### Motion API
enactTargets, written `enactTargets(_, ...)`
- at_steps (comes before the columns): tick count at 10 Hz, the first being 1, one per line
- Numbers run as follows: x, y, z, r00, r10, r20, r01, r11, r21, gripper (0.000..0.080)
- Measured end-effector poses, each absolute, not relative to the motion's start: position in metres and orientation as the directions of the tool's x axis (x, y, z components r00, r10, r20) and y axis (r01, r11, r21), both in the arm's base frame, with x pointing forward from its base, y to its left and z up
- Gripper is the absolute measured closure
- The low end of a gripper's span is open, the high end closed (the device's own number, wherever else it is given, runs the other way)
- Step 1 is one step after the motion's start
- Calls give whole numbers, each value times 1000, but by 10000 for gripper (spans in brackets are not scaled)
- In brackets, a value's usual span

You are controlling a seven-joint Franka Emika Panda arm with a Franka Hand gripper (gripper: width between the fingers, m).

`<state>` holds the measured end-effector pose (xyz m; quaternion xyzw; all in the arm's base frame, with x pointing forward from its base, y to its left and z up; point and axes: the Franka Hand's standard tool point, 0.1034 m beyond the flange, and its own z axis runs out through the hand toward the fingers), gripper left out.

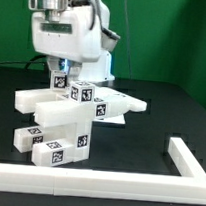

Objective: Assemble chair

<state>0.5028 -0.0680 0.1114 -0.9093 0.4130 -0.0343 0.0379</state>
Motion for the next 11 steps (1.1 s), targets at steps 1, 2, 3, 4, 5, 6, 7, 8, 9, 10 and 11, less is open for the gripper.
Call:
enactTargets(1, 502, -66, 111, 744, -667, 39, -662, -744, -92, 184)
enactTargets(2, 499, -65, 111, 798, -601, 46, -596, -798, -87, 156)
enactTargets(3, 499, -66, 110, 812, -582, 48, -577, -812, -84, 151)
enactTargets(4, 499, -67, 110, 855, -516, 54, -512, -856, -77, 151)
enactTargets(5, 499, -68, 110, 879, -473, 58, -469, -880, -73, 150)
enactTargets(6, 499, -73, 111, 962, -263, 75, -260, -964, -48, 150)
enactTargets(7, 499, -76, 111, 992, -93, 84, -91, -996, -26, 150)
enactTargets(8, 498, -76, 110, 988, -128, 82, -126, -992, -29, 150)
enactTargets(9, 498, -76, 110, 986, -148, 82, -146, -989, -30, 248)
enactTargets(10, 498, -76, 110, 986, -146, 82, -144, -989, -30, 383)
enactTargets(11, 498, -76, 110, 974, -214, 79, -212, -977, -36, 383)
